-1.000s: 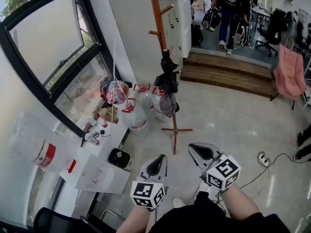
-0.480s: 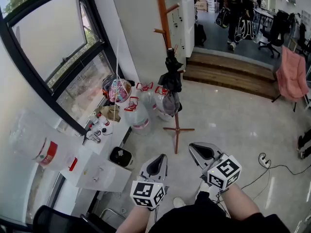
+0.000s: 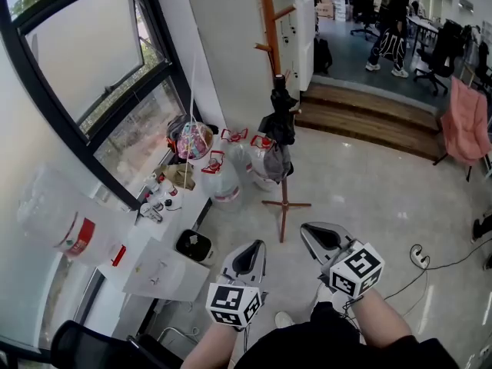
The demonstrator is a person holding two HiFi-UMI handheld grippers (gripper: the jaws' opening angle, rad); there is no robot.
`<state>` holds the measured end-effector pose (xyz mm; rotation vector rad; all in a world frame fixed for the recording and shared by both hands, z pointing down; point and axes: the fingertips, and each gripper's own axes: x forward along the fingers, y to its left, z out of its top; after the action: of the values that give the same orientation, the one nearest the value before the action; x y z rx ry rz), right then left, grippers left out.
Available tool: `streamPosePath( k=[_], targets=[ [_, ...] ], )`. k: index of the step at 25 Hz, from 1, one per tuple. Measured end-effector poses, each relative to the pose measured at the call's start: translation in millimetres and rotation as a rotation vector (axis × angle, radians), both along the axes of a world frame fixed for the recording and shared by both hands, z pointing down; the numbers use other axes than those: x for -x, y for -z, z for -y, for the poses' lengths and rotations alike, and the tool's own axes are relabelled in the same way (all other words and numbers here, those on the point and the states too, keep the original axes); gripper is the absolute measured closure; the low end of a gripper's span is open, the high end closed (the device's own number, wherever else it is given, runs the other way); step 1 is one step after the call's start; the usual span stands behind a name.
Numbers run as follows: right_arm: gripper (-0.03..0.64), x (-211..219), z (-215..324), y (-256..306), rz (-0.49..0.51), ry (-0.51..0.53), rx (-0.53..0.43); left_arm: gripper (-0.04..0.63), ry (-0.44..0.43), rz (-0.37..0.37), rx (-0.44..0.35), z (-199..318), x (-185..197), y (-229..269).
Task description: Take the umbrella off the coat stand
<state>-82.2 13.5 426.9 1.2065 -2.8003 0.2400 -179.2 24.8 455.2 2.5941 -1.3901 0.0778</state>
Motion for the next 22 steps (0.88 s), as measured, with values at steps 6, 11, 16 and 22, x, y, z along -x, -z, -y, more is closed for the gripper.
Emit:
streamPosePath(
  k=[6, 11, 16, 22],
  targets=[
    [0.563, 2, 7, 2, 0.004, 0.013, -0.005, 0.572, 0.016, 0.003, -0.009, 4, 3, 4],
    [0.563, -2, 24, 8, 0.009, 0.03, -0.021, 0.572, 0.039, 0.009, -0.017, 18, 0, 7],
    [0.563, -16, 47, 13, 0.014, 0.044, -0.031, 0.572, 0.058, 0.011, -0.025, 38, -12, 12],
    [0.563, -36, 85, 15, 0.02, 0.059, -0.031, 0.572, 0.075, 0.021, -0.022, 72, -31, 15]
  ],
)
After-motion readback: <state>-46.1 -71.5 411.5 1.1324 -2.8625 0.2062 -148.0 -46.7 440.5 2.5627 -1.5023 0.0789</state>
